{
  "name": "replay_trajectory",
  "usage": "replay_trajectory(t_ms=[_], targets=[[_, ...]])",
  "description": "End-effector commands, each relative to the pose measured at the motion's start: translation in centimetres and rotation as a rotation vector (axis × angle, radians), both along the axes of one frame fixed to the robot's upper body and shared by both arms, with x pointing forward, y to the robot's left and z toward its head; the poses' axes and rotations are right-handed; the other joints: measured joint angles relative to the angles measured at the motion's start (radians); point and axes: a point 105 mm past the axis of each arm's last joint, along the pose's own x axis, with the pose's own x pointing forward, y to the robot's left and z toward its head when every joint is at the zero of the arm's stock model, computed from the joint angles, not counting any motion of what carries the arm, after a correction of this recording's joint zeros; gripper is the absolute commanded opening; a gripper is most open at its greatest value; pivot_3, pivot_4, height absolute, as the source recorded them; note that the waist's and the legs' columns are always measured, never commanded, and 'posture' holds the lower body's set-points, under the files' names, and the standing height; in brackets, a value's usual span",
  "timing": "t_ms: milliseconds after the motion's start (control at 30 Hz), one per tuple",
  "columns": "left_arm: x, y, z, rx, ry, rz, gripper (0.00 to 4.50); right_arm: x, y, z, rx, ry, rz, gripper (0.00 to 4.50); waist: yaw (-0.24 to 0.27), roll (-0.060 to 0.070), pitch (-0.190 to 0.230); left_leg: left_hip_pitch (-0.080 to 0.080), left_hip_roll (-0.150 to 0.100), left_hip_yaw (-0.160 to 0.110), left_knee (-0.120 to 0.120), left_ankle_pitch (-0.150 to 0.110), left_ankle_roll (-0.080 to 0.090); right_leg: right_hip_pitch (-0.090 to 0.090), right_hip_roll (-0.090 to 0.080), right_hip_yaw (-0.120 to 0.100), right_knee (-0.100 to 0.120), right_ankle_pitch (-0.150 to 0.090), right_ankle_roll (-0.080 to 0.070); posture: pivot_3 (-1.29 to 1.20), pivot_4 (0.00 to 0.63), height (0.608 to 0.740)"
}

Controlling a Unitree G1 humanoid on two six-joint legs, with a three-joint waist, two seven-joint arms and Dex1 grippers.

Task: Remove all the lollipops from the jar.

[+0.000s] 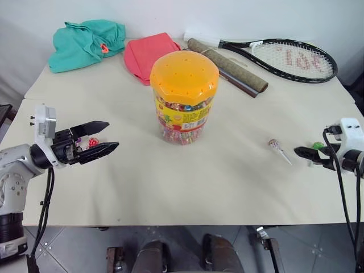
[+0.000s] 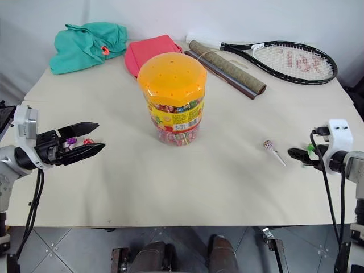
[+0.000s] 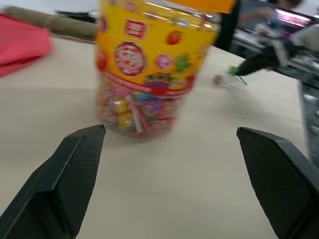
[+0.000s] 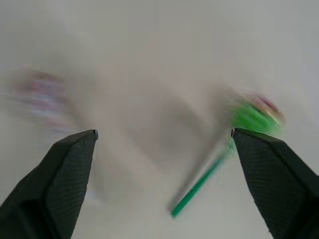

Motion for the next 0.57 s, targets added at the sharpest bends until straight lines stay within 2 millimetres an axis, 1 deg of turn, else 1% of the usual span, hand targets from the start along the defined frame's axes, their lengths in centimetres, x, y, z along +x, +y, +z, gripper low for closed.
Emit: replay_trajectory(t_ms=[33, 100, 133, 167, 200, 233, 267, 300, 333, 400, 567], targets=[[0.0, -0.2, 0.4, -0.012, -0.042, 0.029, 4.50, -1.4, 6.4, 2.1, 0.044, -0.149, 0.327, 4.47, 0.002, -0.002, -0.001, 0.000, 0.000, 0.000, 0.000, 0.000, 0.000, 0.000, 0.000, 0.000, 0.000, 0.000, 0.000, 0.00, 0.150, 0.740], [-0.1, -0.4, 0.6, -0.071, -0.077, 0.014, 4.50, -3.1, 10.2, 2.2, 0.076, -0.194, 0.531, 4.47, 0.008, -0.002, -0.001, 0.001, 0.000, 0.000, 0.000, 0.000, 0.000, 0.001, 0.000, 0.000, 0.000, 0.000, 0.000, 0.00, 0.150, 0.740], [-0.1, -0.3, 0.6, -0.093, -0.086, 0.014, 4.50, -3.7, 11.3, 2.2, 0.086, -0.207, 0.593, 4.47, 0.010, -0.002, -0.001, 0.001, 0.000, 0.000, 0.000, 0.000, 0.000, 0.001, 0.000, 0.000, 0.000, 0.000, 0.000, 0.00, 0.150, 0.740], [-0.1, -0.3, 0.1, -0.082, -0.067, 0.019, 4.50, -4.6, 12.8, 1.6, 0.087, -0.195, 0.678, 4.47, 0.015, -0.002, -0.001, 0.001, 0.000, 0.000, 0.001, 0.000, 0.000, 0.001, 0.000, 0.000, 0.000, 0.000, 0.000, 0.00, 0.150, 0.740], [-0.4, -0.6, -0.7, -0.068, -0.042, -0.006, 4.50, -5.3, 13.9, 0.4, 0.072, -0.157, 0.745, 4.47, 0.019, -0.002, -0.001, 0.000, 0.000, 0.000, 0.001, 0.000, 0.000, 0.001, 0.000, 0.000, 0.000, 0.000, 0.000, 0.00, 0.150, 0.740], [-0.7, -0.8, -1.3, -0.057, -0.026, -0.027, 4.50, -5.8, 14.5, -0.5, 0.061, -0.129, 0.788, 4.47, 0.021, -0.003, -0.002, 0.000, 0.000, 0.000, 0.001, 0.000, 0.000, 0.001, 0.000, 0.000, 0.000, 0.000, 0.000, 0.00, 0.150, 0.740], [-0.9, -0.9, -1.6, -0.051, -0.016, -0.041, 4.50, -6.1, 14.9, -1.1, 0.053, -0.113, 0.814, 4.47, 0.023, -0.004, -0.002, 0.001, 0.000, 0.000, 0.001, 0.000, 0.000, 0.002, 0.000, 0.000, 0.000, 0.000, 0.000, 0.00, 0.150, 0.740], [-1.1, -0.9, -2.0, -0.061, 0.000, -0.044, 4.50, -6.2, 15.2, -2.2, 0.035, -0.098, 0.839, 4.47, 0.024, -0.004, -0.003, 0.001, 0.000, 0.000, 0.001, 0.000, 0.000, 0.002, 0.000, 0.000, 0.000, 0.000, 0.000, 0.00, 0.150, 0.740], [-1.1, -0.9, -2.2, -0.069, 0.010, -0.041, 4.50, -6.2, 15.5, -2.9, 0.023, -0.092, 0.857, 4.47, 0.026, -0.005, -0.003, 0.001, -0.001, 0.000, 0.001, 0.000, 0.000, 0.002, 0.000, 0.000, 0.000, 0.000, 0.000, 0.00, 0.150, 0.740], [-1.2, -0.7, -2.6, -0.079, 0.041, -0.029, 4.50, -5.8, 15.7, -4.2, 0.013, -0.085, 0.854, 4.47, 0.026, -0.005, -0.003, 0.001, -0.001, 0.000, 0.003, 0.000, 0.000, 0.002, 0.000, 0.000, 0.000, 0.000, 0.000, 0.00, 0.150, 0.740], [-1.9, -0.7, -2.9, -0.107, 0.037, -0.016, 4.50, -4.4, 15.5, -4.5, 0.037, -0.124, 0.781, 4.47, 0.023, -0.005, -0.003, 0.001, 0.000, 0.000, 0.004, 0.000, 0.000, 0.003, 0.000, 0.000, 0.000, 0.000, 0.000, 0.00, 0.150, 0.740]])
